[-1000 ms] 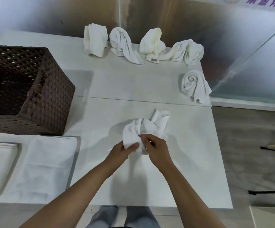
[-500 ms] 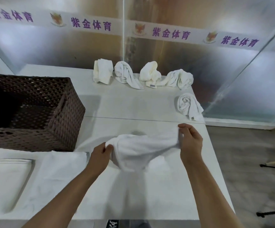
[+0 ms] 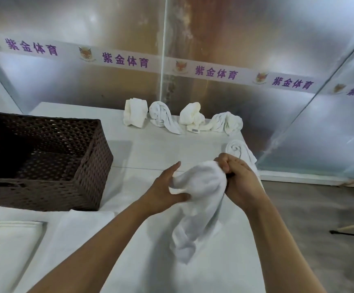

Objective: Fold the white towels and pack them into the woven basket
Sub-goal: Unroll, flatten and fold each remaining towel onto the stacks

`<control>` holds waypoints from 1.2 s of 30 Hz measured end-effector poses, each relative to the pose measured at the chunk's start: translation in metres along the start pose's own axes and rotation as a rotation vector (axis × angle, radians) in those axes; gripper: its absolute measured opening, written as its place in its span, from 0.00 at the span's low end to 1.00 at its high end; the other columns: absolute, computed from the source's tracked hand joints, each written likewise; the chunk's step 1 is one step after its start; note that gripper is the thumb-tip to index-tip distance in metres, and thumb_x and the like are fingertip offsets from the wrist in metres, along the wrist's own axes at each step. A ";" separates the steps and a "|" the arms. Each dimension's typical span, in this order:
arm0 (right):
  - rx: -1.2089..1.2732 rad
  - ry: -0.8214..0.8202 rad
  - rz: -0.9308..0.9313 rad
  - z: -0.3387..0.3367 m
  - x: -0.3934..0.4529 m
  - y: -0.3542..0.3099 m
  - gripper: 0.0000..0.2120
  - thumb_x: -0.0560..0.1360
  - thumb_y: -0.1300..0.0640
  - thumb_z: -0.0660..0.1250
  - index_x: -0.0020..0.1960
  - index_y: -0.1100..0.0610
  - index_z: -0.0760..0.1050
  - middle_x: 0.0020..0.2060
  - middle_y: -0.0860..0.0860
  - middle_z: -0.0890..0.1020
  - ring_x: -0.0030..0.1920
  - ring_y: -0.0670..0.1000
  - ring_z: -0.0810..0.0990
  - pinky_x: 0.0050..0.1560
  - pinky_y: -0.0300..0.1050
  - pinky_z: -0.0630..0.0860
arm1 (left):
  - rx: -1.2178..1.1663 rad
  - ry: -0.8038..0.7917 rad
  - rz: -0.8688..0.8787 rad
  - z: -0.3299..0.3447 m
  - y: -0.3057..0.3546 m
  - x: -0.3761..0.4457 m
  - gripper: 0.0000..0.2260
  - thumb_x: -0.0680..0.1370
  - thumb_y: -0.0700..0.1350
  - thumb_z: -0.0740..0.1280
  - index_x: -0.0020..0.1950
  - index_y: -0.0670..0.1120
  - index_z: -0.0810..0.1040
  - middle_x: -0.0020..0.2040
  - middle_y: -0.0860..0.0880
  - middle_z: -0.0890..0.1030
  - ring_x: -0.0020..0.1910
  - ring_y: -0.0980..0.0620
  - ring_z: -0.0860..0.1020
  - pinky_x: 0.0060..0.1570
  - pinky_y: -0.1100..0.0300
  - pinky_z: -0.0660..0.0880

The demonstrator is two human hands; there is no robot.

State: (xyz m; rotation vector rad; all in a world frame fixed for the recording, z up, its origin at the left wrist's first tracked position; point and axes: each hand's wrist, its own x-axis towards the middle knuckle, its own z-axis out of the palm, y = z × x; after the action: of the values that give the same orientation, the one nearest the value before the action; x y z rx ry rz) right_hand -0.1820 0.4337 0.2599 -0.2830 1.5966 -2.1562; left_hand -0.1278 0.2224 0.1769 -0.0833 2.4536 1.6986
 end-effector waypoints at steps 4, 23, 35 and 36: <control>-0.001 0.039 -0.014 -0.003 -0.003 -0.013 0.14 0.74 0.65 0.55 0.32 0.54 0.67 0.32 0.51 0.64 0.39 0.57 0.53 0.39 0.52 0.50 | -0.008 0.002 0.034 -0.001 0.009 0.007 0.18 0.74 0.49 0.76 0.63 0.56 0.78 0.60 0.63 0.76 0.58 0.68 0.74 0.58 0.61 0.69; -0.876 -0.058 -0.278 0.064 0.029 -0.054 0.10 0.75 0.49 0.76 0.54 0.43 0.80 0.46 0.46 0.85 0.48 0.47 0.84 0.57 0.53 0.81 | 0.390 0.305 0.305 -0.066 0.117 0.018 0.03 0.71 0.39 0.73 0.39 0.42 0.81 0.36 0.49 0.82 0.36 0.52 0.78 0.35 0.62 0.71; -1.112 0.030 -0.339 0.059 0.042 -0.042 0.08 0.81 0.59 0.62 0.47 0.48 0.74 0.39 0.44 0.79 0.38 0.43 0.75 0.38 0.34 0.71 | 0.411 0.299 0.250 -0.071 0.097 0.016 0.09 0.72 0.50 0.76 0.39 0.50 0.78 0.35 0.55 0.80 0.33 0.55 0.75 0.35 0.62 0.72; -1.058 0.056 -0.321 0.058 0.043 -0.040 0.08 0.82 0.61 0.60 0.47 0.49 0.73 0.38 0.45 0.77 0.37 0.42 0.73 0.38 0.34 0.70 | 0.428 0.288 0.228 -0.072 0.091 0.015 0.08 0.72 0.49 0.76 0.41 0.51 0.78 0.37 0.56 0.80 0.35 0.55 0.76 0.37 0.60 0.73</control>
State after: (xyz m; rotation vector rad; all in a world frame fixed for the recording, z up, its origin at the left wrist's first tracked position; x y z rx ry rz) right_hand -0.2052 0.3742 0.3120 -0.8302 2.7400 -1.2851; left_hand -0.1616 0.1880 0.2832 0.0050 3.0921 1.2646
